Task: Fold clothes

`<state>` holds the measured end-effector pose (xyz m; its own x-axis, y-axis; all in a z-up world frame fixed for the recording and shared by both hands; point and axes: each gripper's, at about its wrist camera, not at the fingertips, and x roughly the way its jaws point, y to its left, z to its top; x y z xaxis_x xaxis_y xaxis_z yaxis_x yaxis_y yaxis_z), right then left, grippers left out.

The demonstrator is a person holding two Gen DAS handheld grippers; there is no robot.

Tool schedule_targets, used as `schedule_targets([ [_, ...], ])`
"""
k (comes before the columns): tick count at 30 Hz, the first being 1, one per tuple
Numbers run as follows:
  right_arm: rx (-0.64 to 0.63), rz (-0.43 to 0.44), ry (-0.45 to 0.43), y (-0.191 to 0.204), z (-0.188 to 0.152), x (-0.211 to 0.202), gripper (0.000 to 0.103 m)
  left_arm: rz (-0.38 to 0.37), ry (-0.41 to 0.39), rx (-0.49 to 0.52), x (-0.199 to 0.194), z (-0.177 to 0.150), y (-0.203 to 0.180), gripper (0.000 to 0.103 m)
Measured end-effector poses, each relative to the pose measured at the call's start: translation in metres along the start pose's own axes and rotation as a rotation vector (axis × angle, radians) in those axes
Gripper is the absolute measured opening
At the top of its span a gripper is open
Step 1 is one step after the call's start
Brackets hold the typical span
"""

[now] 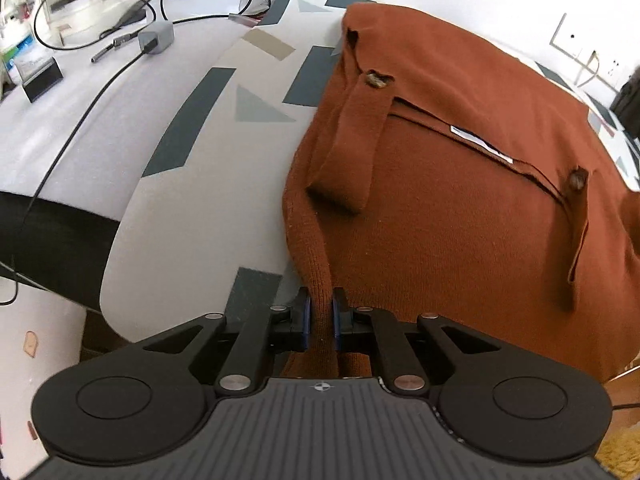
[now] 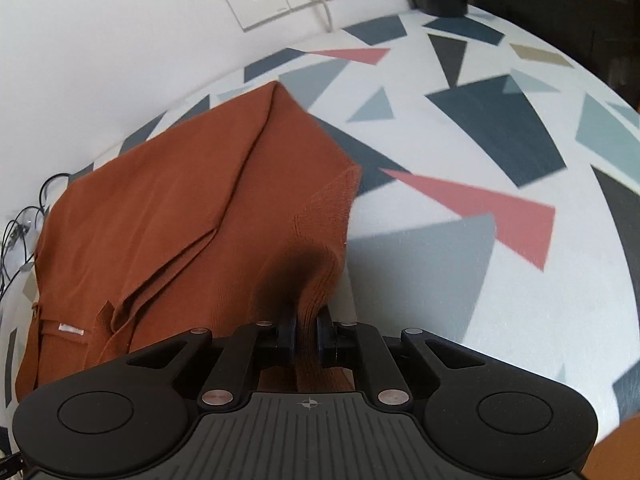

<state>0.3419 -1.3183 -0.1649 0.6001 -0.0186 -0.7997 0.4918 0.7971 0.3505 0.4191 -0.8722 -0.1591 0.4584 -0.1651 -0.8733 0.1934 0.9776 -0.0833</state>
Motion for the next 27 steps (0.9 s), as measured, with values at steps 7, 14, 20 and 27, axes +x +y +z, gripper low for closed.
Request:
schedule_targets([
  [7, -0.016, -0.019, -0.005, -0.057, 0.010, -0.020, 0.007, 0.085, -0.019, 0.067, 0.001, 0.004, -0.032, 0.010],
  [14, 0.066, -0.057, -0.005, -0.106, 0.003, -0.026, 0.007, 0.067, -0.038, 0.140, 0.005, 0.006, -0.057, 0.011],
  [20, 0.149, -0.070, -0.013, -0.121, 0.009, -0.035, 0.046, 0.131, -0.028, 0.176, 0.011, 0.015, -0.081, 0.048],
  [27, 0.279, 0.030, -0.134, -0.115, 0.032, -0.064, 0.061, 0.036, -0.129, 0.173, -0.023, 0.041, -0.085, 0.054],
])
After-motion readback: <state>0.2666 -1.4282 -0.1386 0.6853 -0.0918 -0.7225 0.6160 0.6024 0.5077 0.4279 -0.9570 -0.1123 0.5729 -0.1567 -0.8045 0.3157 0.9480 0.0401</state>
